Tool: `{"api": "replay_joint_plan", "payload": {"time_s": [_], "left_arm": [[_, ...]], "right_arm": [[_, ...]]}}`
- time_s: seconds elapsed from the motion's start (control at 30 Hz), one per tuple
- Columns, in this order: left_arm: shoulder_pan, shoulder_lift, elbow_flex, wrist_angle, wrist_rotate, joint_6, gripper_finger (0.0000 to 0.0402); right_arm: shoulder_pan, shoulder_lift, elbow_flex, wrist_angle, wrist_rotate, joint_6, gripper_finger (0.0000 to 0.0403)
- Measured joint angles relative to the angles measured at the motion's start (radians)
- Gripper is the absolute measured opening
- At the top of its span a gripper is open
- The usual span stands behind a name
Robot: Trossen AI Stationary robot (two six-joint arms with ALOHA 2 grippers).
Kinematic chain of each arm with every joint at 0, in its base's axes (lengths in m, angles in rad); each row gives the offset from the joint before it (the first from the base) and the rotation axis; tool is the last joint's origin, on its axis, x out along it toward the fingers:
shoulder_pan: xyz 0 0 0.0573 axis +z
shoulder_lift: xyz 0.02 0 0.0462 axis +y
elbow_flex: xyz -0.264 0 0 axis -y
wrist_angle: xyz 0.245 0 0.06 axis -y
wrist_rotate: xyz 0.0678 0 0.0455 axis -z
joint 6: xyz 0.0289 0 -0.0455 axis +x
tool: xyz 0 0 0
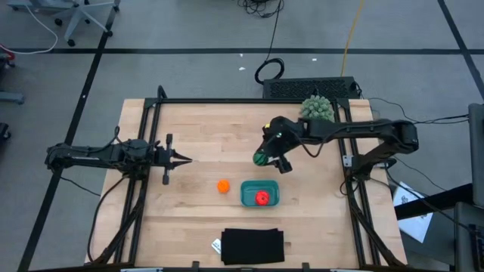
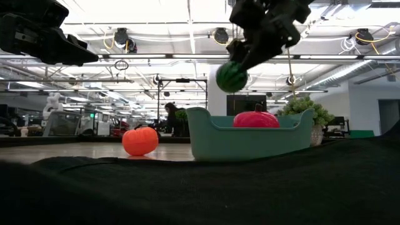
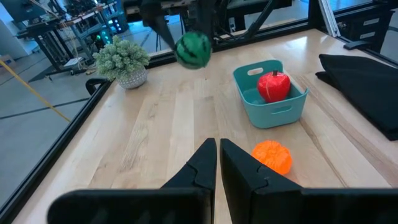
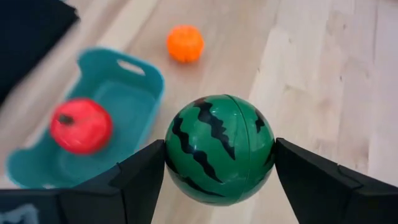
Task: Pick and placing Produce into tupperware
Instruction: Put the watermelon into the blue bin
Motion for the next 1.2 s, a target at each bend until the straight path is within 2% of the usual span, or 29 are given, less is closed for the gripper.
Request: {"api": "replay_joint_plan", "payload": {"time_s": [0.5,0.77,1.0,1.2], "left_arm": [[0.0,0.0,0.0,0.005,0.0,-0.004,0.0026],[0.0,0.0,0.0,0.005,0.0,-0.006,0.0026],[0.0,0.0,0.0,0.005,0.0,-0.007,0.0026],[0.0,0.0,0.0,0.006,0.0,-0.008,0.0026]], "right_arm": [[0.128,-0.027,0.0,0.033,0.0,0.084,0.0276],[0.135,-0.063,0.0,0.079,0.002,0.202,0.0276],[0.136,-0.139,0.0,0.095,0.002,0.242,0.0276],[0.164,-0.13,0.0,0.136,0.0,0.261,0.0276]]}}
